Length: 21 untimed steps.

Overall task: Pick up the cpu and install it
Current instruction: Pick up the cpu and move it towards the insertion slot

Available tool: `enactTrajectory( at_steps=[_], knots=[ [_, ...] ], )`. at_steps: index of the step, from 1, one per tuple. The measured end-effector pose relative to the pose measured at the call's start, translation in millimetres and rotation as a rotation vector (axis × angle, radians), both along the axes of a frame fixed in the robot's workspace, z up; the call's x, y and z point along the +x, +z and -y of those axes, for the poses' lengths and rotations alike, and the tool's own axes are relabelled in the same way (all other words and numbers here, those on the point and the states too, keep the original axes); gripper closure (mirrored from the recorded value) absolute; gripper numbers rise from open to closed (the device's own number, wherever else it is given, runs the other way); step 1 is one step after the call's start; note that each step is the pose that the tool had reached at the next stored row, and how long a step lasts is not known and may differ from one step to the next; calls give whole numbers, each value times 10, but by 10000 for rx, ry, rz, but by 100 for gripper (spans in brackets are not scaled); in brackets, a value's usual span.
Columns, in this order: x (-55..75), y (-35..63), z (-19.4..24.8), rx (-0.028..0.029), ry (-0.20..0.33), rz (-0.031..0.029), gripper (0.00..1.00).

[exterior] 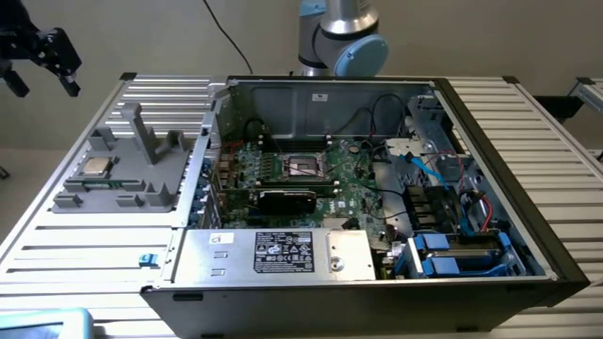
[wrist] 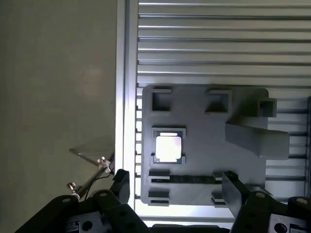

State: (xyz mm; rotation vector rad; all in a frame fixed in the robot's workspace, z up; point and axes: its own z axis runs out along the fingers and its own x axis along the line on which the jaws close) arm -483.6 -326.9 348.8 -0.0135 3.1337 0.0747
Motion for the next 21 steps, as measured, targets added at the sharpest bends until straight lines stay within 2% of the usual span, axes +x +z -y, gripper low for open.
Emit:
enactTrajectory(
  at_steps=[5,10,11,12,14,15,21],
  knots=[
    [0,-84,19,0,-18,-36,15],
    [4,-90,26,-3,-22,-54,15],
    [6,-91,26,-28,-22,-54,15],
    [6,-92,26,-96,-23,-57,15],
    [7,-94,26,-276,-23,-87,15],
    [7,-97,26,-331,-24,-99,15],
    [20,-191,30,-343,-51,-115,15]
  ],
)
